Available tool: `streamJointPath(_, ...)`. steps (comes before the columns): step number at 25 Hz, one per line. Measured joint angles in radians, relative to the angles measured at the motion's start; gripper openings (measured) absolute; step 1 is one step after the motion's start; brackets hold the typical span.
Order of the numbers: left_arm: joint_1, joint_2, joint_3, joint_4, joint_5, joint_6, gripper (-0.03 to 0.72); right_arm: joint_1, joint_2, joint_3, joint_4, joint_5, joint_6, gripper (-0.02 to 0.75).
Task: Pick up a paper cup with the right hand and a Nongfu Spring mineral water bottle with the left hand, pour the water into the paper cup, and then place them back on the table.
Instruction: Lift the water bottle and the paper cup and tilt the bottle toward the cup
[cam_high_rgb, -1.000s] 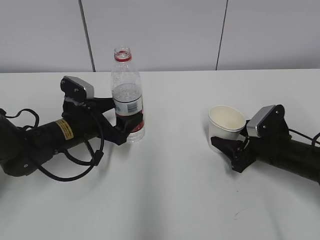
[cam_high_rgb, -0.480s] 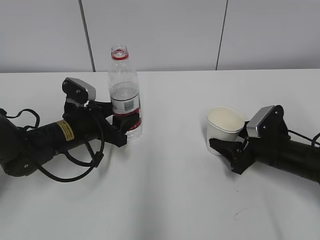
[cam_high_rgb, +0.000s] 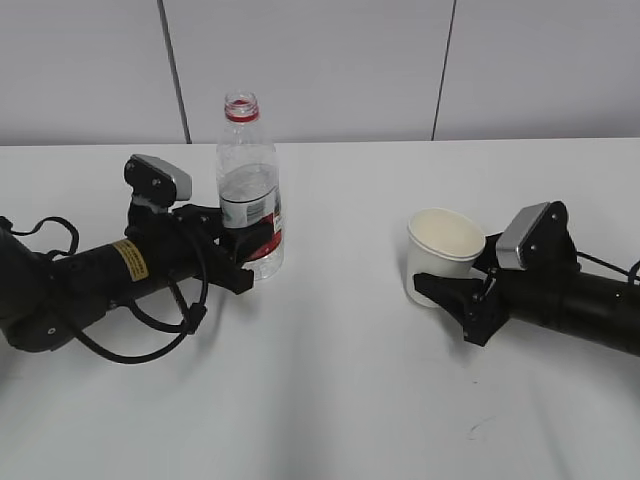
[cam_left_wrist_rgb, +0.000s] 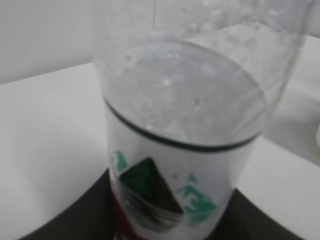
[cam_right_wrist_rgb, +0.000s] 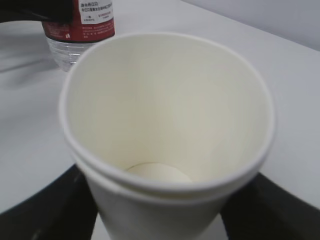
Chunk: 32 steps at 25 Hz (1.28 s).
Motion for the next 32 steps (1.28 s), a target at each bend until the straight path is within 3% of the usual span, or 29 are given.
streamJointPath(8, 0.000, -0.113, 0.001, 0.023, 0.177, 0.057, 0.307, 0.053, -0.040, -0.005, -0.039, 0.028, 0.006, 0.499)
streamJointPath(15, 0.000, -0.219, 0.002, 0.059, 0.259, 0.122, 0.307, 0.141, -0.060, -0.035, 0.021, 0.080, 0.011, 0.499)
streamJointPath(23, 0.000, -0.296, 0.002, 0.061, 0.363, 0.282, 0.307, 0.160, -0.060, -0.090, 0.044, 0.119, 0.098, 0.499)
streamJointPath(32, 0.000, -0.316, -0.053, 0.062, 0.485, 0.345, 0.305, 0.184, -0.060, -0.120, -0.058, 0.126, 0.183, 0.499)
